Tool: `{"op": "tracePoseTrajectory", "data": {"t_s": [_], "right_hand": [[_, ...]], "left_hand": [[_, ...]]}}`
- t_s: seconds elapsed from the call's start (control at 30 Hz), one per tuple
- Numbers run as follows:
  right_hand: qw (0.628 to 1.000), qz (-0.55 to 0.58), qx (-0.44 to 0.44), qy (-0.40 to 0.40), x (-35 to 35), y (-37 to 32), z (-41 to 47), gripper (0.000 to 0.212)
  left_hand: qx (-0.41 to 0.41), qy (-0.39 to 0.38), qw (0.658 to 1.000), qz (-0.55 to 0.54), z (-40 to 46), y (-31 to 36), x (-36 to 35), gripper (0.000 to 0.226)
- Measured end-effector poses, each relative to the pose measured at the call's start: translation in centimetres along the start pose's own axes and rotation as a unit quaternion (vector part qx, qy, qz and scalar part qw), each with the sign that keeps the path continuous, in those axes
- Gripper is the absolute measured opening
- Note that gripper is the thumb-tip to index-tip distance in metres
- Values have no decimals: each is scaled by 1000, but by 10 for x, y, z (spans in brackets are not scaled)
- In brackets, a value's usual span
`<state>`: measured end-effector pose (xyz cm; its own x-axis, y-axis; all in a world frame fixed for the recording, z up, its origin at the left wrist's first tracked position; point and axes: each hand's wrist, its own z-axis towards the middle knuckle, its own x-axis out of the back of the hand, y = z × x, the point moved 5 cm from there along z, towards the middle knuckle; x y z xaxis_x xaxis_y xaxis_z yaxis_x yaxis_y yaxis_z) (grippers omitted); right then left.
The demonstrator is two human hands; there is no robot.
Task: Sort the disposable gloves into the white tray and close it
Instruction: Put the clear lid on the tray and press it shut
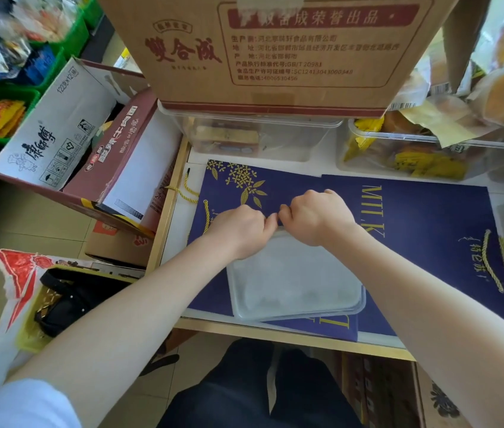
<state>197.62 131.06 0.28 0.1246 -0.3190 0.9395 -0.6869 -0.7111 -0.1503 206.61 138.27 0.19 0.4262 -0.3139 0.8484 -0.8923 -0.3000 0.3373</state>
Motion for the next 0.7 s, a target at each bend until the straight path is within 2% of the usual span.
{"op": "tracePoseTrajectory", "data": {"t_s": [0.13,0.2,0.23,0.27,0.33,0.4,0.47,0.53,0.6,0.7], "right_hand": [[996,-5,-12,90,12,9,-11,53],[985,65,-62,147,20,32,-23,48],[972,137,-107,156,20,47,-29,47],[949,239,-161,127,14,60,-35,50],[862,438,-250,42,-3,70,-42,60],[806,518,-286,9,-11,64,-48,62],[778,562,-279,18,-8,56,-49,68],[788,555,-264,47,-4,54,-49,68],[820,507,-248,93,6,52,-51,62],[810,508,-268,116,9,53,-53,56]], "left_hand": [[-12,53,998,-13,1,2,9,53],[14,64,997,-35,0,-7,12,55],[27,73,996,-46,0,-13,14,55],[36,81,995,-55,-1,-18,16,56],[43,93,992,-71,-3,-22,20,58],[42,99,990,-89,-4,-24,22,59],[41,101,989,-101,-4,-25,22,60],[34,106,990,-91,-4,-26,23,61],[27,125,988,-84,-6,-28,25,62],[31,228,960,-158,-14,-33,32,53]]}}
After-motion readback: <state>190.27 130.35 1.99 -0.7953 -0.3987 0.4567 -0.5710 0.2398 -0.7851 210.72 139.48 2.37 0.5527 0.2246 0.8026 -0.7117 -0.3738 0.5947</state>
